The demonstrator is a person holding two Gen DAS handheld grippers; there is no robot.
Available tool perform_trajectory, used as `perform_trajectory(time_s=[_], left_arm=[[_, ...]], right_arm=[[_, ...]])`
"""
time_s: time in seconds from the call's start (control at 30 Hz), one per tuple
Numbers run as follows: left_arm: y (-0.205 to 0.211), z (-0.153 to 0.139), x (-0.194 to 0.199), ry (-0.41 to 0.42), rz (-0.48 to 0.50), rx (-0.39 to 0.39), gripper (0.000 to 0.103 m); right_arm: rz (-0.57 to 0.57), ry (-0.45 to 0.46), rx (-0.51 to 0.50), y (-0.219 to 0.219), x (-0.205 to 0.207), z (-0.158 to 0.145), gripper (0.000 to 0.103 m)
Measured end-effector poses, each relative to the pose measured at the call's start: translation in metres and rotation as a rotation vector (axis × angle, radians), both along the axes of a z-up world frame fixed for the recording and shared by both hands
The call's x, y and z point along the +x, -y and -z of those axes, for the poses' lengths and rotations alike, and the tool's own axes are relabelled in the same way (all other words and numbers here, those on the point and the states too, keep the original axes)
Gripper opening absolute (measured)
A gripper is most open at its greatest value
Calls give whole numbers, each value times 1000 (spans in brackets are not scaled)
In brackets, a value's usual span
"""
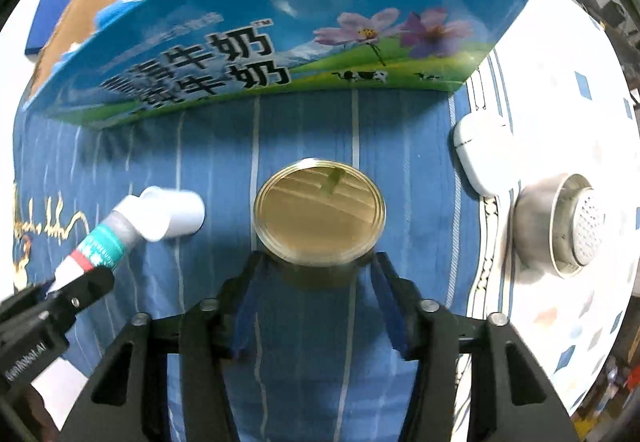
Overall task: Organize rigid objects
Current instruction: 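Carry the spray bottle and gold tin into the box beside the jars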
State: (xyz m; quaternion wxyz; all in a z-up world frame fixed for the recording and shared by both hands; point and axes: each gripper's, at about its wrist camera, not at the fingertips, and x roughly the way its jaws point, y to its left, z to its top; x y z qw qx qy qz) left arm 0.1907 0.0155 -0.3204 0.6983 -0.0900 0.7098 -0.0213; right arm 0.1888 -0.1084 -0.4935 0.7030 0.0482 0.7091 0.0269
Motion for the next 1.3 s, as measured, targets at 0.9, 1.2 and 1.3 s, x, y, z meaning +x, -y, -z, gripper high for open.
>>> perform_trajectory(time_s=[0.9, 1.2, 1.3], left_arm=[[-27, -12, 6, 47, 4, 17, 30], [-31, -18, 0, 53, 12, 17, 30], [-26, -22, -2, 61, 23, 17, 30]], right_arm=[[42, 27, -125, -71, 36, 59, 67], [-24, 116, -80, -75, 17, 29, 67], [-34, 130, -66, -75, 6, 23, 67]])
